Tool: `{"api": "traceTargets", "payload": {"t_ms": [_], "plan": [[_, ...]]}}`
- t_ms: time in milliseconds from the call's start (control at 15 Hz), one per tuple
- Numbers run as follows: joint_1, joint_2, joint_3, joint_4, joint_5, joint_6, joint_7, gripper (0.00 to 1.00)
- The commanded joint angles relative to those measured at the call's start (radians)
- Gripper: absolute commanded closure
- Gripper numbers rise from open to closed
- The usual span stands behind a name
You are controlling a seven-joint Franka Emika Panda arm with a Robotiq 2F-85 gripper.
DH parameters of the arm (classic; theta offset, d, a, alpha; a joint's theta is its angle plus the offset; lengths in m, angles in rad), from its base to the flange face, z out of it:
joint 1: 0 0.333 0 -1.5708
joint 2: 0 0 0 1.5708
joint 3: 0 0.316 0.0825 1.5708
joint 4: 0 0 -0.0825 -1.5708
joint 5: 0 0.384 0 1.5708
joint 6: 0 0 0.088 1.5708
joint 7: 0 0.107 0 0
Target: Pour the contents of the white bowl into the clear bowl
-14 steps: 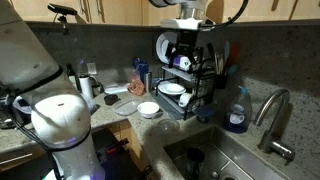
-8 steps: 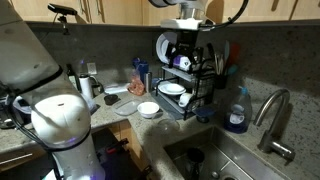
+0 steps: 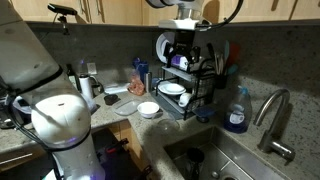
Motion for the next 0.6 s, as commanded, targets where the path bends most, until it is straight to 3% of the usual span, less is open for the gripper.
{"api": "traceTargets", "payload": {"t_ms": [0,533], "plan": [[0.009,0.013,0.039,0.009,0.023,-0.028,0.038,0.0],[0.042,0.08,0.109,0.042,0.1,-0.11,0.136,0.0]]}}
